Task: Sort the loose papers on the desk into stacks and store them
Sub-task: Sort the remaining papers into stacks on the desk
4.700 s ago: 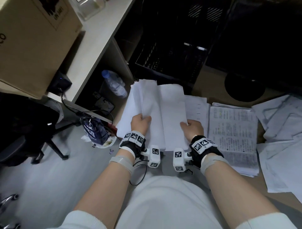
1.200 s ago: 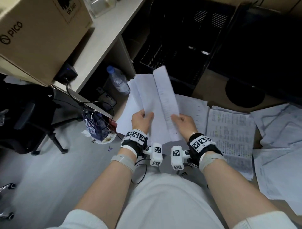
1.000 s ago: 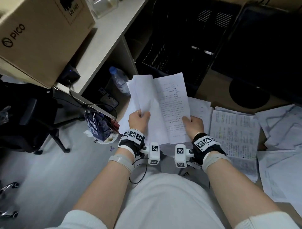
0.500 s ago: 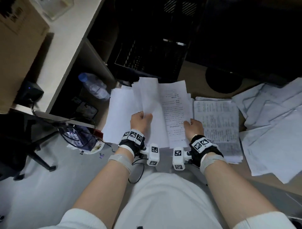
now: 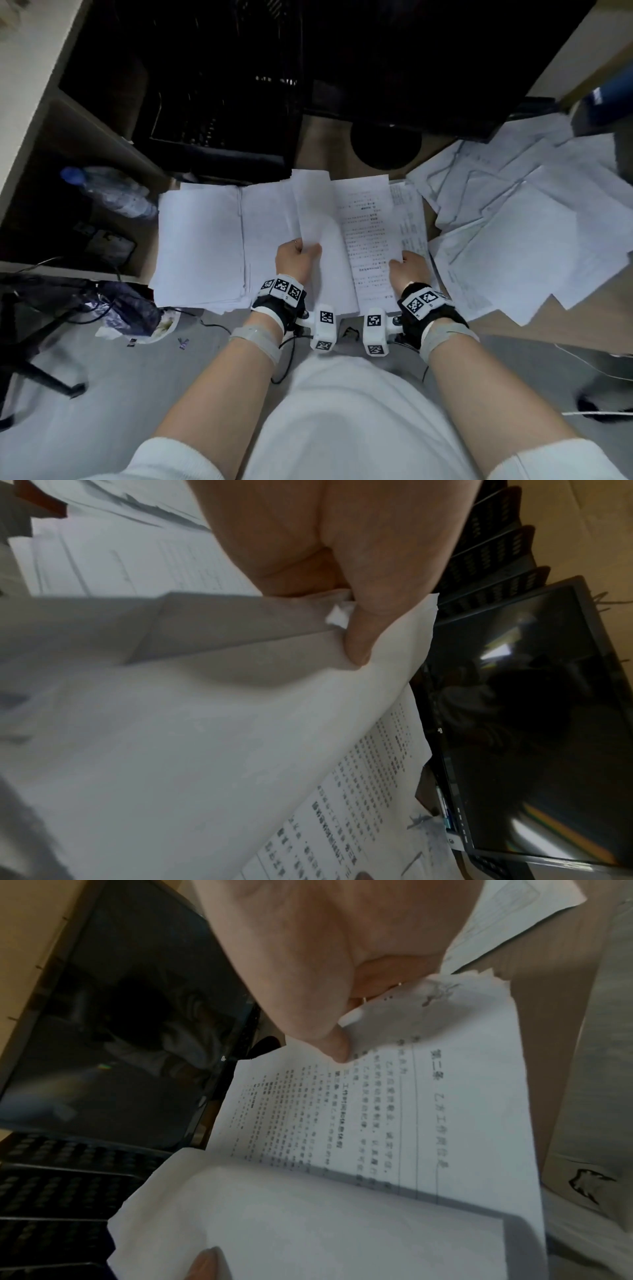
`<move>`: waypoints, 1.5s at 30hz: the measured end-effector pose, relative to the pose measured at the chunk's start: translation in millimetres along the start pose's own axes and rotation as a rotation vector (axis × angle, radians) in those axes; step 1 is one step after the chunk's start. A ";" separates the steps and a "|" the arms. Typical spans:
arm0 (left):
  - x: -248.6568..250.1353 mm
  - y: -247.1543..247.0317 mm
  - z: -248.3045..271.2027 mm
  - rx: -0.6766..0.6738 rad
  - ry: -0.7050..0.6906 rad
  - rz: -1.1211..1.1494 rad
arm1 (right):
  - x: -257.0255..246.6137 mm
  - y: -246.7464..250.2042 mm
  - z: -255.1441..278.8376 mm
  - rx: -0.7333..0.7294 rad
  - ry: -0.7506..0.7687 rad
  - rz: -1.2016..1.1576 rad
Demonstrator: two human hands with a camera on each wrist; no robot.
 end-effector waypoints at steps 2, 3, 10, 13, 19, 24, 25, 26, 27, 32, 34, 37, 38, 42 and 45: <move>1.6 -4.8 -2.9 -0.011 -0.003 -0.018 | 6.9 1.2 -3.2 -0.002 -0.034 -0.008; 2.7 -6.7 -6.3 -0.016 0.000 -0.031 | 8.1 4.4 -4.2 0.007 -0.052 -0.010; 16.7 -11.7 -32.9 0.030 0.011 -0.023 | 20.2 45.4 -15.0 0.128 -0.134 -0.042; 23.7 -25.3 -31.0 0.007 0.019 -0.006 | 26.2 52.5 -22.3 0.138 -0.135 -0.028; 27.8 -36.5 -23.4 0.028 0.032 -0.003 | 22.0 48.6 -41.3 0.084 -0.152 -0.080; 32.7 -57.4 3.5 0.110 0.044 0.122 | -12.0 43.5 -57.9 -0.114 0.104 -0.092; 33.6 -64.6 10.5 0.115 0.050 0.161 | -25.3 36.6 -57.7 -0.238 0.163 -0.169; 34.4 -72.5 17.8 0.121 0.063 0.210 | -37.6 30.4 -55.5 -0.357 0.209 -0.234; 34.6 -79.3 24.3 0.129 0.077 0.259 | -50.4 27.4 -49.5 -0.452 0.250 -0.268; 38.3 -89.4 45.0 0.210 0.097 0.370 | -72.8 24.3 -22.0 -0.699 0.417 -0.179; 39.2 -86.5 50.8 0.239 0.070 0.328 | -68.4 28.3 -20.5 -0.679 0.456 -0.122; 37.5 -71.8 61.7 0.328 0.056 0.244 | -59.8 38.6 -38.8 -0.481 0.480 -0.059; 35.5 -65.3 67.0 0.362 0.077 0.241 | -57.3 40.6 -44.9 -0.424 0.480 -0.030; 21.5 -51.9 78.8 0.323 0.137 0.204 | -63.4 29.1 -37.6 -0.485 0.492 -0.028; 11.2 -48.7 82.2 0.242 0.166 0.146 | -79.7 7.4 -14.5 -0.598 0.523 -0.077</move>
Point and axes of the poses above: each hand's wrist, its own z-axis away from the middle knuckle, its own y-axis out of the back of the hand, x = y × z, the point moved 9 cm from there along -z, towards the middle knuckle, and after that the axes turned 5 degrees about -z, right-handed, at the moved point
